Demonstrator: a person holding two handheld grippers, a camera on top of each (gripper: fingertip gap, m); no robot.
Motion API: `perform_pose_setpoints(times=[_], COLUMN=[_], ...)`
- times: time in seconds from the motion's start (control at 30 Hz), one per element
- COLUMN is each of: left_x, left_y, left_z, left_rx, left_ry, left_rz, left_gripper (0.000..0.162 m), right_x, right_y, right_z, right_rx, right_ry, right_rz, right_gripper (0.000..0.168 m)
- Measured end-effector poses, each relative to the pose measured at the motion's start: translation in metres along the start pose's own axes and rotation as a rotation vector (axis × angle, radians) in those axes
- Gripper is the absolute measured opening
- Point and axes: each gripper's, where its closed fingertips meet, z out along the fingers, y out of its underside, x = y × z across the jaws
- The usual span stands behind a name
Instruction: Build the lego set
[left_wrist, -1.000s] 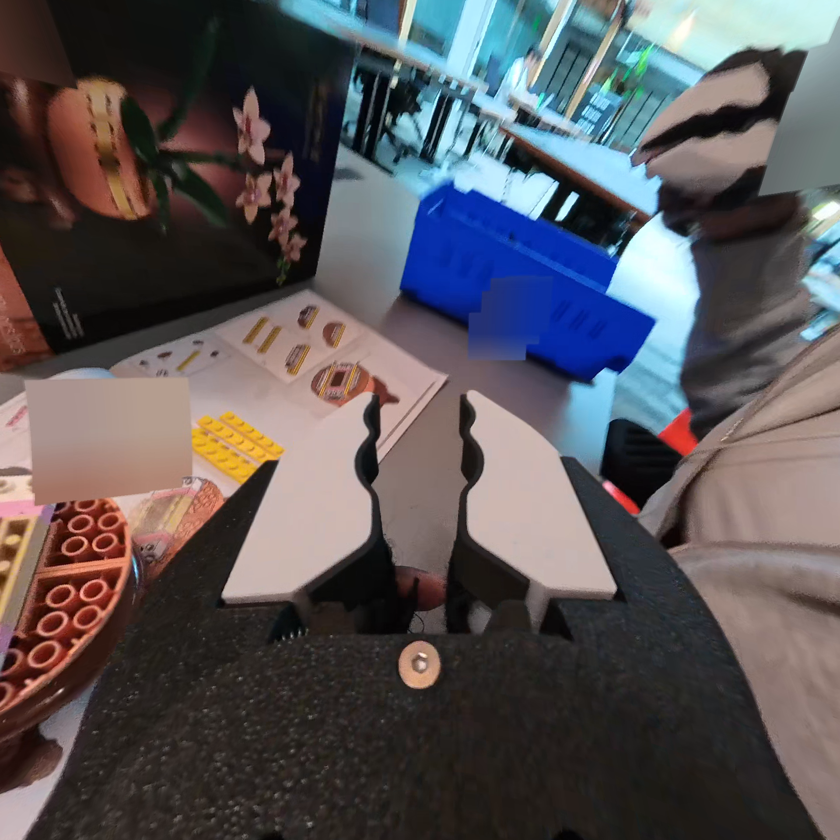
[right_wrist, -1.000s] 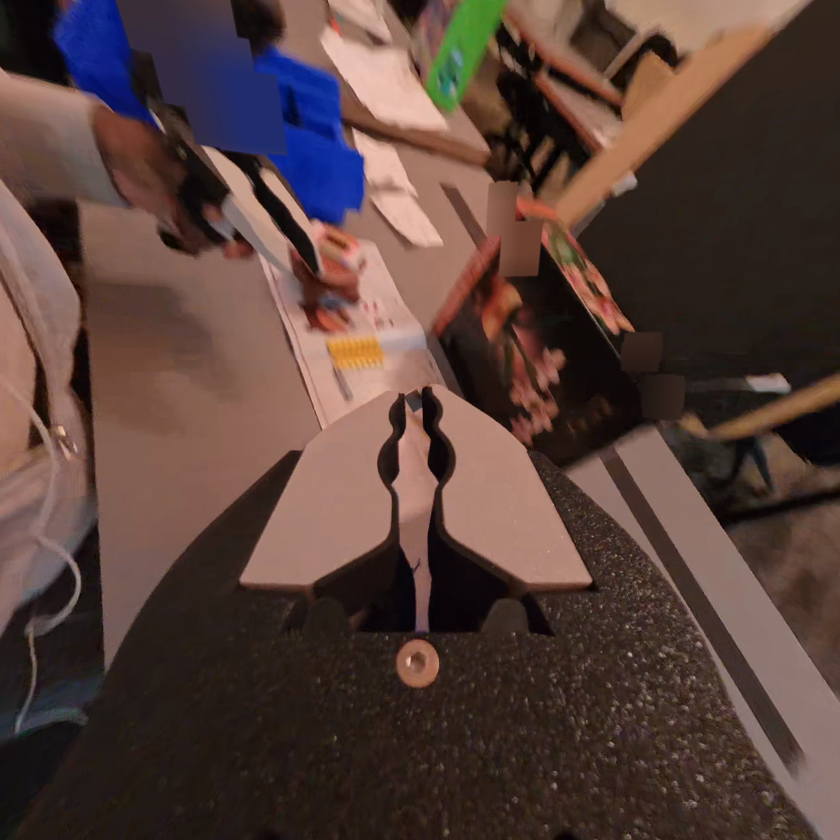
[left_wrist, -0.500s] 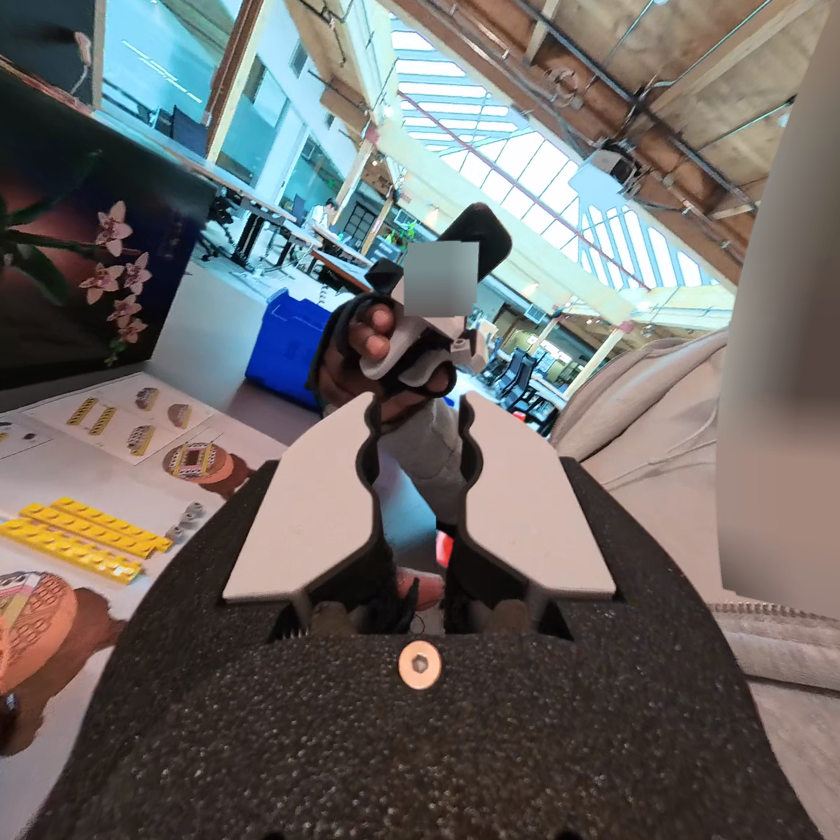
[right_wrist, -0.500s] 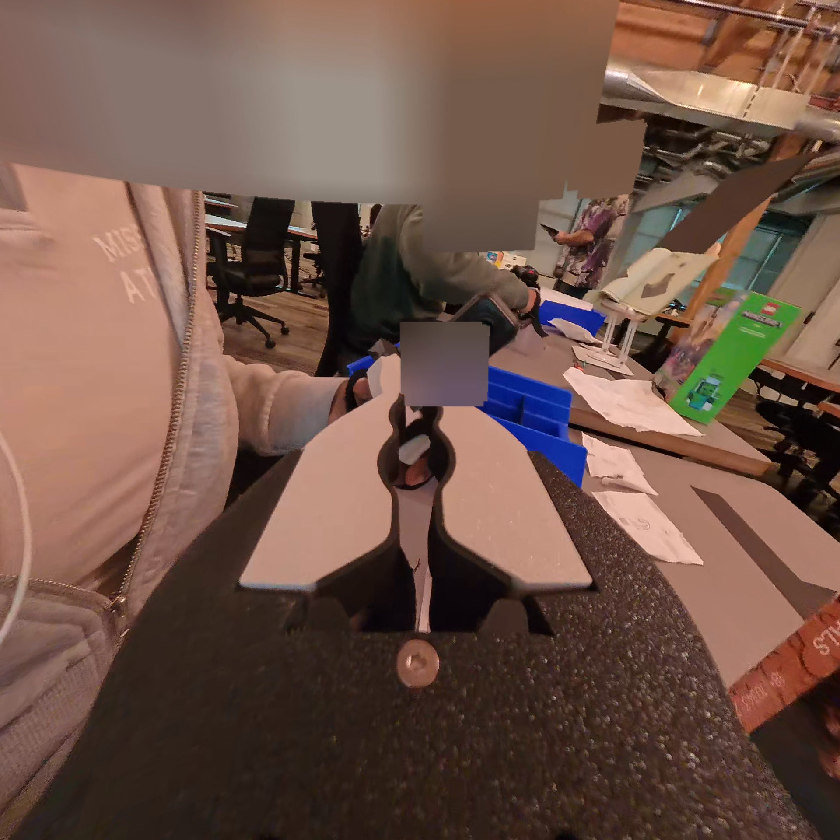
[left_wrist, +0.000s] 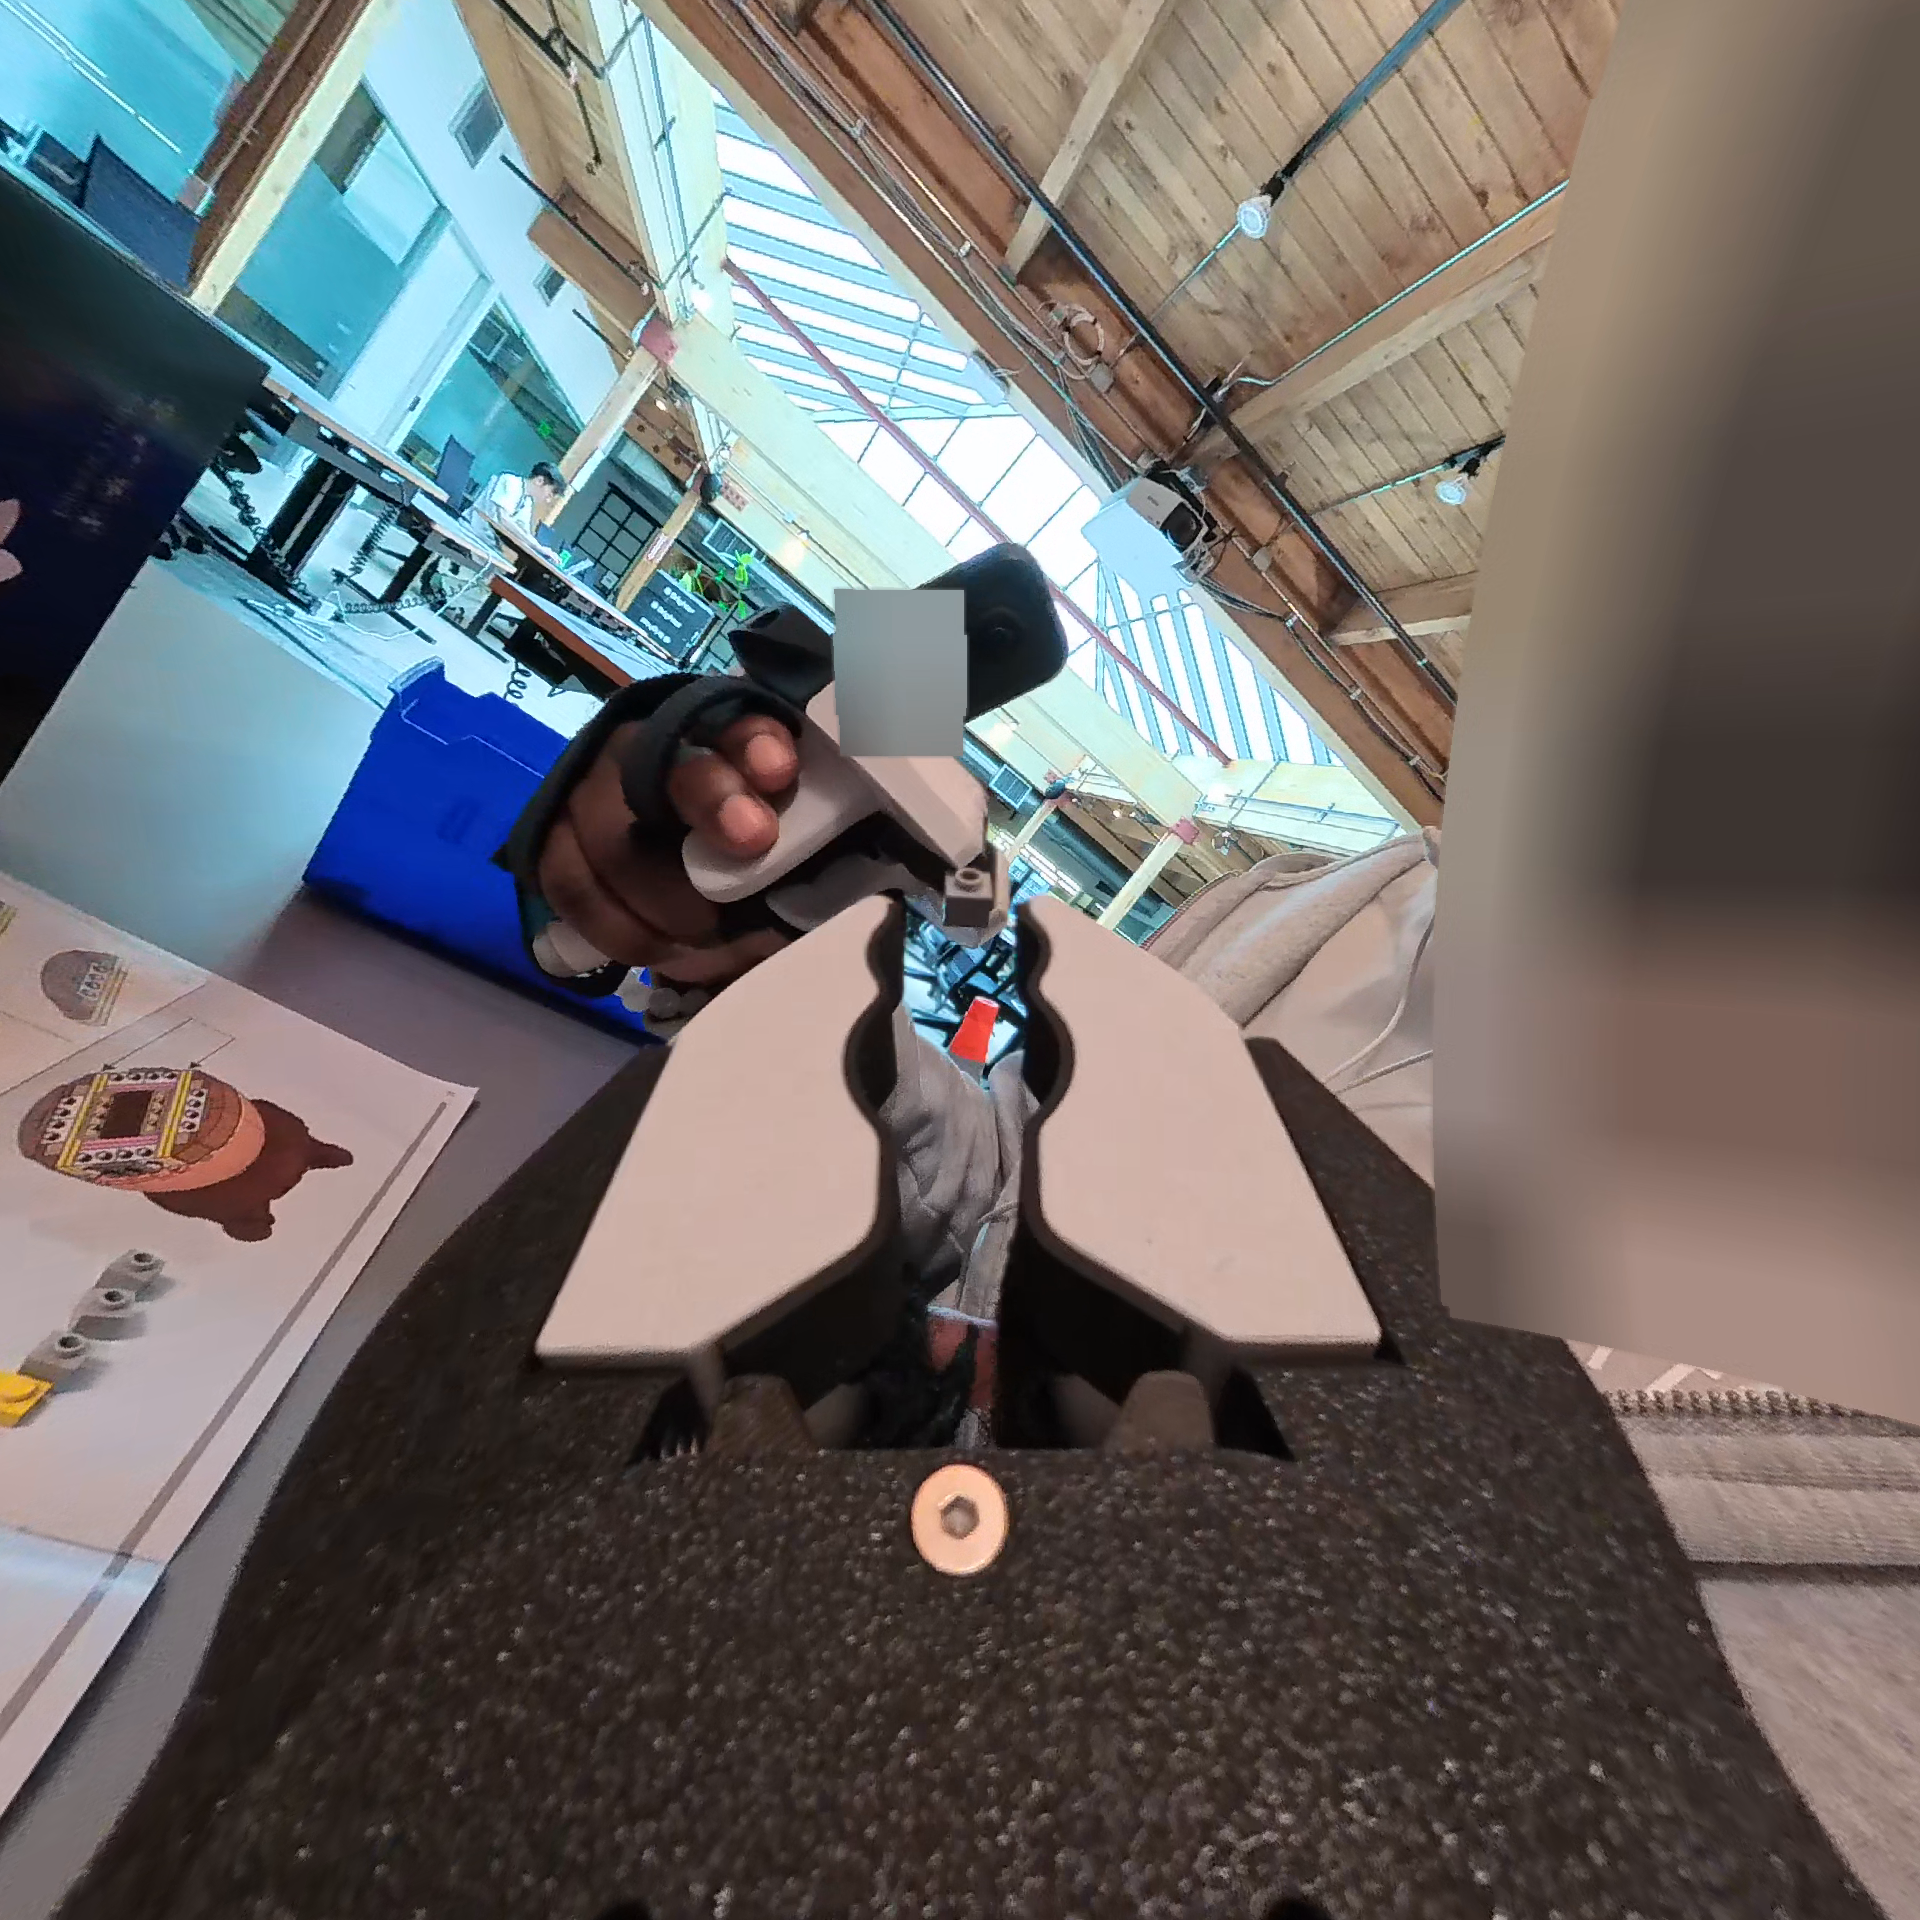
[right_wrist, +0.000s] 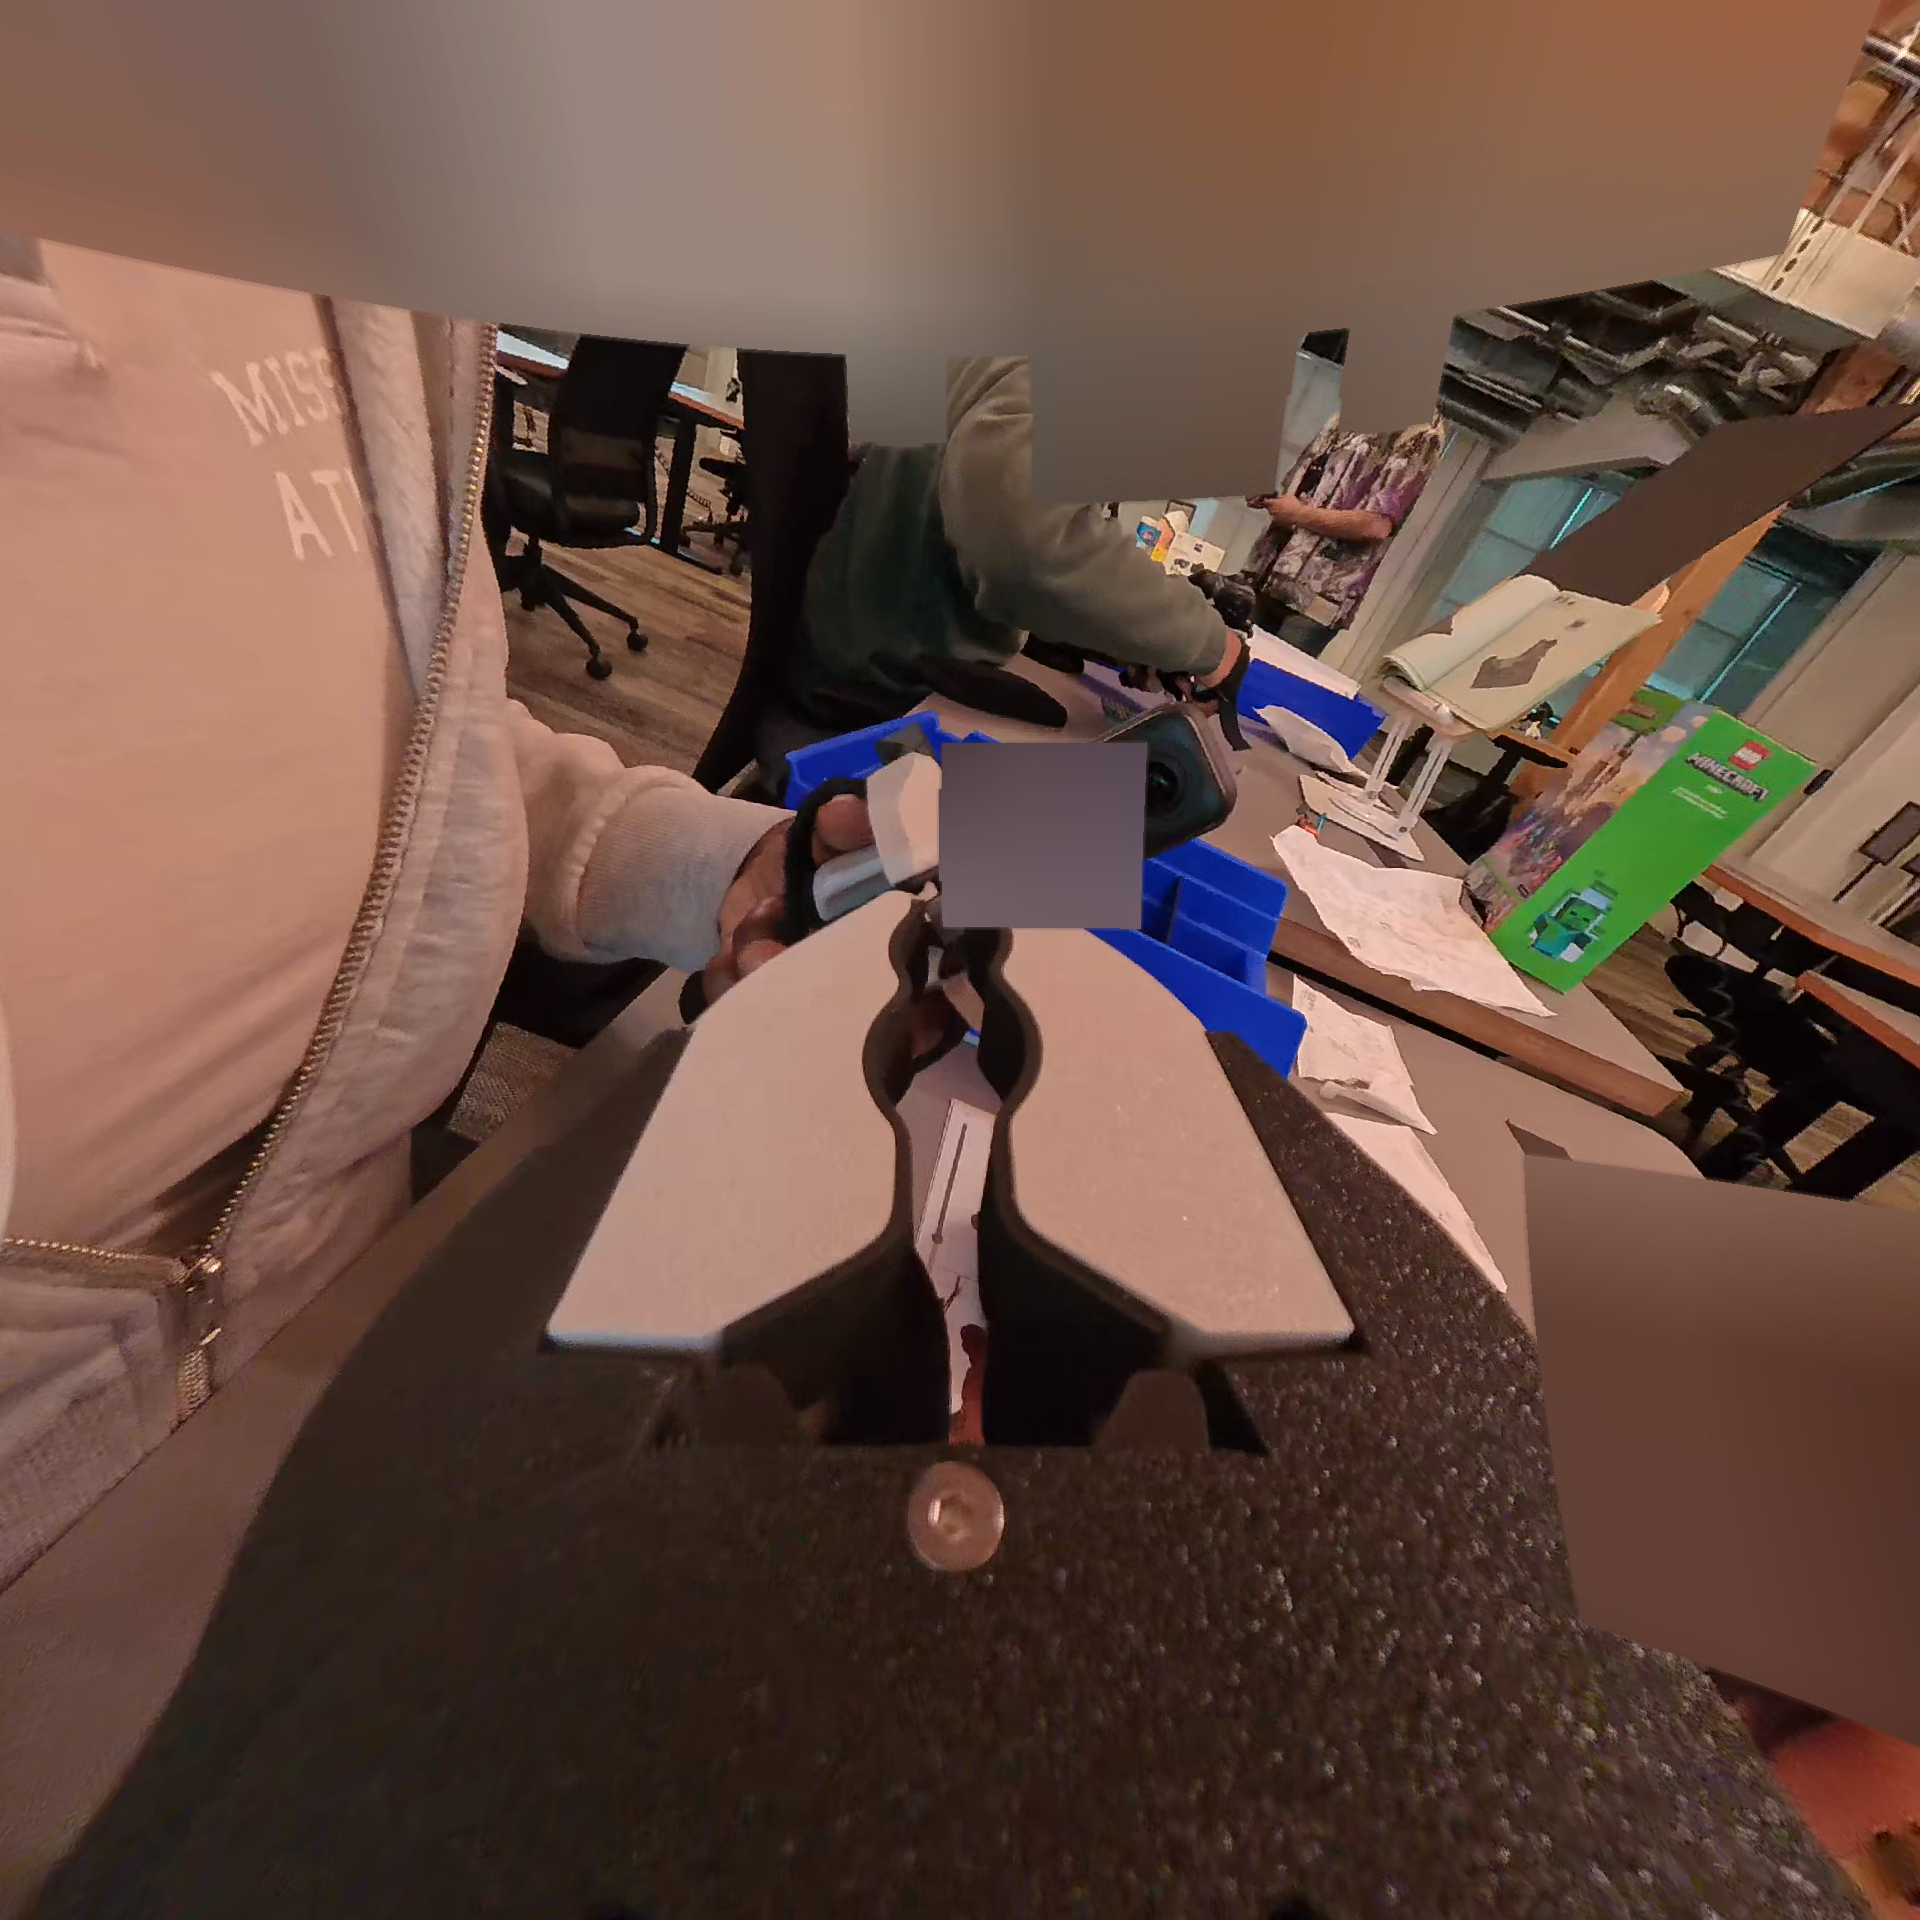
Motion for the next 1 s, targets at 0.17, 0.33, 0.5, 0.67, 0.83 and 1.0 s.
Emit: perform_pose_setpoints(times=[0.17,0.33,0.5,0.67,0.83,1.0], left_x=[-0.001,-0.008,0.001,-0.001,-0.002,-0.003], left_y=[0.001,0.014,0.047,0.063,0.07,0.071], left_z=[-0.001,-0.008,-0.015,-0.013,-0.014,-0.015], left_rx=[0.001,-0.146,-0.451,-0.59,-0.621,-0.635], left_ry=[-0.02,-0.112,-0.025,0.011,0.032,0.037], left_rz=[0.046,0.164,0.164,0.127,0.103,0.094], left_gripper=[0.007,0.007,0.007,0.007,0.007,0.007], right_x=[-0.001,-0.008,-0.032,-0.051,-0.056,-0.06], right_y=[0.003,0.009,0.011,0.026,0.035,0.042], right_z=[-0.001,-0.012,-0.013,-0.003,-0.003,-0.002], right_rx=[-0.011,-0.129,-0.341,-0.501,-0.569,-0.625], right_ry=[-0.001,-0.08,-0.386,-0.574,-0.634,-0.662], right_rz=[0.002,-0.013,-0.088,-0.175,-0.201,-0.231], right_gripper=[0.007,0.009,0.009,0.011,0.011,0.009])
